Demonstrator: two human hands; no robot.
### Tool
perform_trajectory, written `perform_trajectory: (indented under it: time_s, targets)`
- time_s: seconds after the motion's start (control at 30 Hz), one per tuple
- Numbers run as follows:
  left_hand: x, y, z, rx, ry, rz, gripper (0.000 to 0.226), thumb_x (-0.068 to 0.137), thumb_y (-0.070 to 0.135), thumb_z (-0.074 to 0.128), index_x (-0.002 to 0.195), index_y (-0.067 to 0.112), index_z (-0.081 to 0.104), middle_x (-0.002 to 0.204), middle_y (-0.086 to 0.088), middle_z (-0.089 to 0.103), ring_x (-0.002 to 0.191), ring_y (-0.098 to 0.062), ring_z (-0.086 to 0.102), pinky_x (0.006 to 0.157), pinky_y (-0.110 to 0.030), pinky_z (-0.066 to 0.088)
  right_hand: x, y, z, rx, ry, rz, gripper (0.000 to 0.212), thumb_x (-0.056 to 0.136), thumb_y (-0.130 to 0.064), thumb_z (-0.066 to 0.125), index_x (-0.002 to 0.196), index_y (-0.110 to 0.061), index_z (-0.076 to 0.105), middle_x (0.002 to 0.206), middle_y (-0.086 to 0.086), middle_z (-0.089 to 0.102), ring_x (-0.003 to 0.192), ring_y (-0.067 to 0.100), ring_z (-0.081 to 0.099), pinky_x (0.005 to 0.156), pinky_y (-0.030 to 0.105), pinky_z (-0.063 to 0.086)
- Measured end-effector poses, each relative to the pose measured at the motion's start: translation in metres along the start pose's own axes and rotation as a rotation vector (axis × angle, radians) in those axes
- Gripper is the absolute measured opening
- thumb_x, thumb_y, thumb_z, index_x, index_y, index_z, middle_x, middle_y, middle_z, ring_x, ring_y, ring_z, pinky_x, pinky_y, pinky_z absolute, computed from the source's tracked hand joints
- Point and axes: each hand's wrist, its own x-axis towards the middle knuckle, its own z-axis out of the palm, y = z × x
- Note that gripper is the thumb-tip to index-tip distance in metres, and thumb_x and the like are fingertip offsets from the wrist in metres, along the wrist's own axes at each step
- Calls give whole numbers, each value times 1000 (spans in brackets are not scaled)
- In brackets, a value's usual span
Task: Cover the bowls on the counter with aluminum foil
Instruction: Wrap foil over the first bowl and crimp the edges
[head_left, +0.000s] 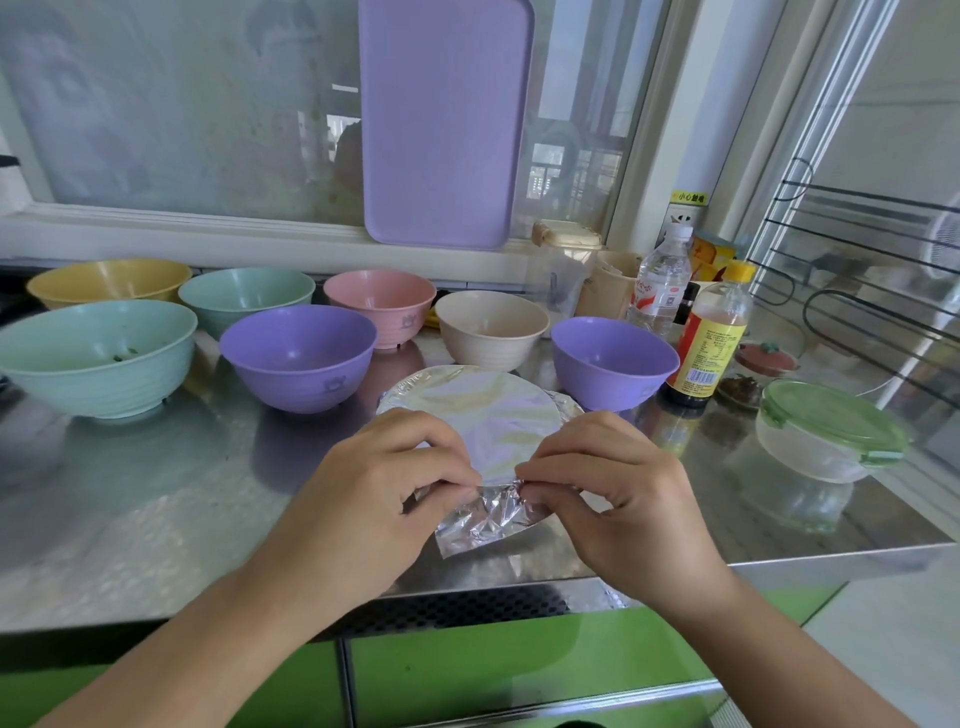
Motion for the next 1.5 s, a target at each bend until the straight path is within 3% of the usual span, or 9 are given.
perform_trajectory:
  time_s: [0.3, 0.47, 0.6, 0.77, 0.97, 1.23, 1.5]
  targets:
    - [2, 7, 5, 24, -1, -8, 8, 85, 27, 87, 88, 27, 79, 100, 20, 65, 97, -7, 64, 84, -33, 52, 5, -10, 8, -19, -22, -35, 7, 89, -8, 85, 89, -14, 83, 89, -6, 70, 85, 18, 60, 76, 29, 50]
    - [2, 6, 8, 40, 28, 18, 3, 87, 28, 79, 87, 25, 79, 99, 18, 64, 95, -11, 64, 81, -36, 53, 6, -14, 10, 7, -38, 18, 12, 87, -5, 86, 92, -16, 83, 91, -6, 69, 88, 16, 62, 77, 28, 51]
    - [5, 3, 6, 44, 35, 11, 4, 88, 25, 77, 84, 22, 78, 97, 18, 65, 95, -11, 64, 83, -35, 52, 6, -6, 0, 3, -47, 74, 14, 84, -10, 89, 94, -18, 84, 96, -9, 70, 93, 15, 64, 80, 19, 49]
    - [8, 0, 4, -4, 4, -37, 18, 82, 8, 87, 80, 22, 77, 94, 17, 66, 94, -8, 63, 85, -30, 48, 2, -1, 1, -79, -71, 27, 14, 87, -12, 86, 99, -16, 82, 100, -7, 70, 93, 20, 62, 76, 30, 51]
    - [9, 2, 3, 8, -21, -37, 16, 83, 15, 88, 83, 25, 76, 96, 19, 66, 97, -6, 64, 86, -32, 50, 3, -2, 6, -116, -40, -30, 3, 93, -15, 80, 94, -13, 81, 95, -4, 70, 87, 23, 62, 74, 37, 51]
    - [9, 3, 14, 36, 3, -2, 9, 87, 17, 85, 88, 23, 79, 97, 19, 66, 95, -11, 63, 82, -36, 52, 6, -3, 4, -55, -40, 29, 5, 90, -17, 81, 95, -16, 83, 95, -7, 71, 90, 19, 65, 75, 33, 53]
    - [13, 4, 7, 17, -21, -40, 15, 81, 10, 89, 80, 22, 80, 95, 20, 66, 95, -6, 63, 85, -25, 47, 6, -2, 4, -55, -23, 30, 6, 86, -14, 85, 90, -17, 84, 89, -8, 70, 86, 19, 62, 73, 30, 51]
